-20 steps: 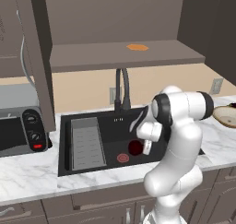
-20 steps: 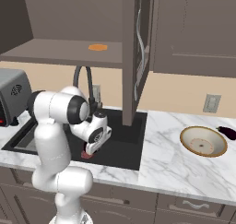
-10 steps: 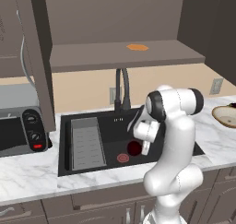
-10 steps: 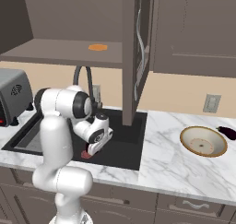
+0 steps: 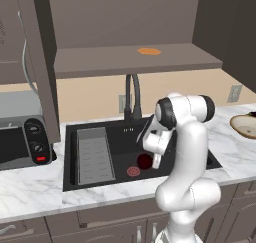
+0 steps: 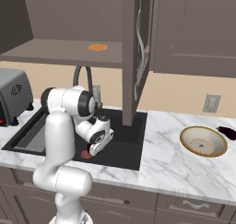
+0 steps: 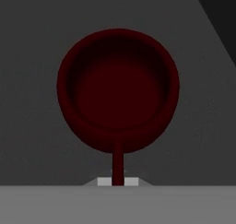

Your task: Pick the mug and place it in the sink. Pick the bowl and place it in the open cabinet and then close the cabinet.

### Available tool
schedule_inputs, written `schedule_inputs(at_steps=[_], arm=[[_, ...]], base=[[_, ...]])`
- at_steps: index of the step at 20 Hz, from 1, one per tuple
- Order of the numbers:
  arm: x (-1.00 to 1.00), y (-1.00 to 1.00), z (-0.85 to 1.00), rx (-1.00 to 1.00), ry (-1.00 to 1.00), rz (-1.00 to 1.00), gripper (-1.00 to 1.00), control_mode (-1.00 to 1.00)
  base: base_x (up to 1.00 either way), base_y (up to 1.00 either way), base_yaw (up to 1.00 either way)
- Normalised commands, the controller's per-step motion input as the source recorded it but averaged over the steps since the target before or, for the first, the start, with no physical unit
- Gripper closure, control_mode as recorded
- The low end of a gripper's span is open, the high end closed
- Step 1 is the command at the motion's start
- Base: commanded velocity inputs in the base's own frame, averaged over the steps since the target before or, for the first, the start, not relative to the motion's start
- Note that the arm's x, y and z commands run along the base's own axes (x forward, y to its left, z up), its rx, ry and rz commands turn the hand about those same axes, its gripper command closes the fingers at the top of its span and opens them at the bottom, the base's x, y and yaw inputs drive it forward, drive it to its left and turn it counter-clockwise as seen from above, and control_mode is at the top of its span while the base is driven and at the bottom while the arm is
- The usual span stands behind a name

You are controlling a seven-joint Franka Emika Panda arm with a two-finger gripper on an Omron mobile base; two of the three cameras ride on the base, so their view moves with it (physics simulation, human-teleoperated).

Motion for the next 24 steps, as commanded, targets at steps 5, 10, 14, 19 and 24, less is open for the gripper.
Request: schedule_inputs(at_steps=[5,10,14,19,24], arm=[[0.15,0.0,-0.25,0.0,0.0,0.01,1.0,-1.0],[0.15,0.0,-0.28,0.0,0.0,0.03,1.0,-1.0],[0.17,0.0,-0.3,0.0,0.0,0.03,1.0,-1.0],[0.17,0.0,-0.34,0.0,0.0,0.04,-1.0,-1.0],[0.14,0.0,-0.23,0.0,0.01,0.02,-1.0,-1.0]], base=[[0.0,0.0,0.0],[0.0,0.0,0.0],[0.0,0.0,0.0],[0.0,0.0,0.0],[0.0,0.0,0.0]])
